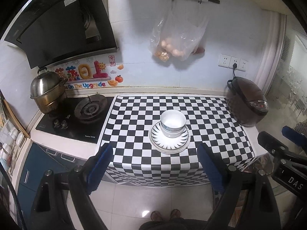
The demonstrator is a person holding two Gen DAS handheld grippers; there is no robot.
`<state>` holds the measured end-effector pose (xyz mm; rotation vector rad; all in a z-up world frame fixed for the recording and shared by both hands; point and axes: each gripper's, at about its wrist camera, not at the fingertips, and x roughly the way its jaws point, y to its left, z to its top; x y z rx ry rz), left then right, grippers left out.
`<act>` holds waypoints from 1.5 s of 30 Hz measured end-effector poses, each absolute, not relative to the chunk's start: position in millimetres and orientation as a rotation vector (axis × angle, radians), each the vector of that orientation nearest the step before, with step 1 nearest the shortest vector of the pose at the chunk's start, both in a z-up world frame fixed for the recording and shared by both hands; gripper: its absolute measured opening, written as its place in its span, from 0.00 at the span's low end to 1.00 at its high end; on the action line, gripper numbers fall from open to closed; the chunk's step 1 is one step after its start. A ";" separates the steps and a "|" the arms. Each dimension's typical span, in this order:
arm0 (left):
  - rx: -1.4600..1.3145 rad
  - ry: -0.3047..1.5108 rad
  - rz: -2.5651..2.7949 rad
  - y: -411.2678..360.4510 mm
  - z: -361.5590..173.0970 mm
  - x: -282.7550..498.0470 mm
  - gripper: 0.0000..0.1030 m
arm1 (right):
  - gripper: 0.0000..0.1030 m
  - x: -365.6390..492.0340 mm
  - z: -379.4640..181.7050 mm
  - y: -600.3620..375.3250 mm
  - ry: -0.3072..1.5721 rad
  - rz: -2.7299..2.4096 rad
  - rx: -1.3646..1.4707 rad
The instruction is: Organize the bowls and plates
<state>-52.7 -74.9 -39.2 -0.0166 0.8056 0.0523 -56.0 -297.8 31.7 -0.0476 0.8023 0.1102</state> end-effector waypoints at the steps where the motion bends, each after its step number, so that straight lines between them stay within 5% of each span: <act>1: -0.019 0.805 0.055 -75.4 -39.3 -54.4 0.87 | 0.83 -56.2 31.6 -297.5 0.802 0.108 -0.050; 45: -0.019 0.782 0.075 -72.4 -32.4 -59.6 0.87 | 0.83 -51.5 36.2 -302.4 0.802 0.116 -0.040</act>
